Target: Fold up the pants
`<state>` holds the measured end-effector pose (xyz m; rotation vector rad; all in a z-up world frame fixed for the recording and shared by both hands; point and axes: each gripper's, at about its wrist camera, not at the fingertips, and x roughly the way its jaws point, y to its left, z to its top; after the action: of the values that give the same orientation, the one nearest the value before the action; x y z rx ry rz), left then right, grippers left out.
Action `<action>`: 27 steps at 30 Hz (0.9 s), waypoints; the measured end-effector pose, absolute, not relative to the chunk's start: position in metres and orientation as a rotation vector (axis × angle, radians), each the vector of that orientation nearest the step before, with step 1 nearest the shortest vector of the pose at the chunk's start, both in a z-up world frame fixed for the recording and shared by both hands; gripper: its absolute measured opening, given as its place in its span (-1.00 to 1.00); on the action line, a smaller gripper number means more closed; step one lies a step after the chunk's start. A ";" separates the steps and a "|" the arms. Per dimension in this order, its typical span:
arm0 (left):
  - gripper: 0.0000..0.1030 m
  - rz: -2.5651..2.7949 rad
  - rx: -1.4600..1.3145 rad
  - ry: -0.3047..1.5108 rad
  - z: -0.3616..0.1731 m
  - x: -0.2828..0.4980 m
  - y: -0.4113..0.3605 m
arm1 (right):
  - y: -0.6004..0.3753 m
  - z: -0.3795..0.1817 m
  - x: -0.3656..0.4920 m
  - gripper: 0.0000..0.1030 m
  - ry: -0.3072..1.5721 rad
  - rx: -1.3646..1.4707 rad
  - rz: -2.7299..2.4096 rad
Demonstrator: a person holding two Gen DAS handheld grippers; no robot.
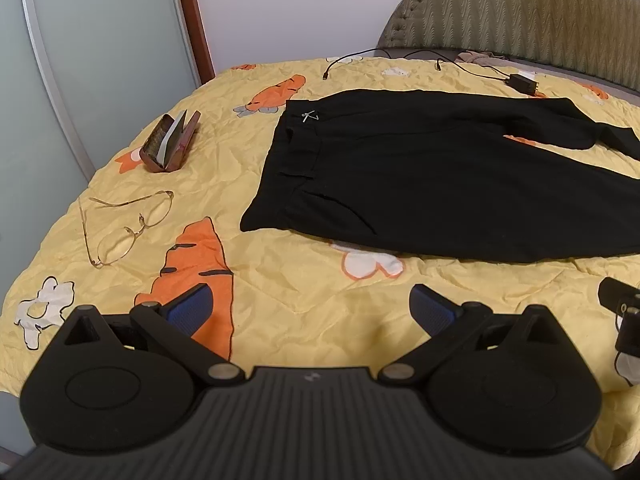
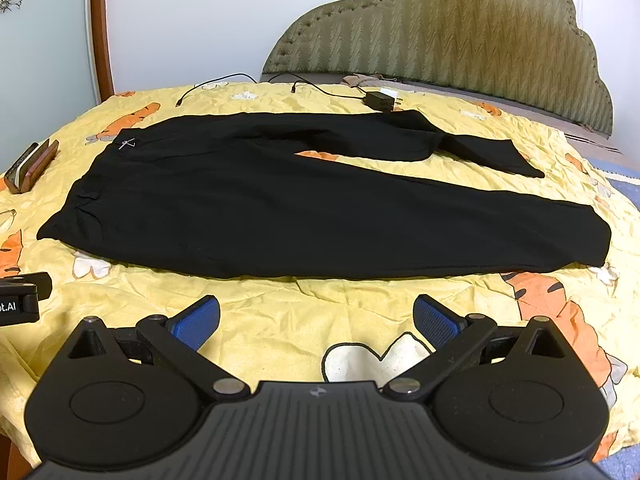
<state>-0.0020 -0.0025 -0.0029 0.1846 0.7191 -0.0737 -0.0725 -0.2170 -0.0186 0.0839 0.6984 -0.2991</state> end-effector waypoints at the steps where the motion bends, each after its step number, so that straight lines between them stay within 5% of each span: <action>1: 1.00 -0.074 0.184 0.720 -0.003 -0.001 -0.002 | -0.217 -0.019 -0.072 1.00 0.700 0.081 -0.301; 27: 1.00 -0.087 0.184 0.724 -0.004 0.001 -0.003 | -0.217 -0.023 -0.069 1.00 0.716 0.080 -0.294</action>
<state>0.0011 -0.0030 -0.0044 0.1841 0.7237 -0.0875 -0.0692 -0.2166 -0.0226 0.0802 0.7157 -0.2944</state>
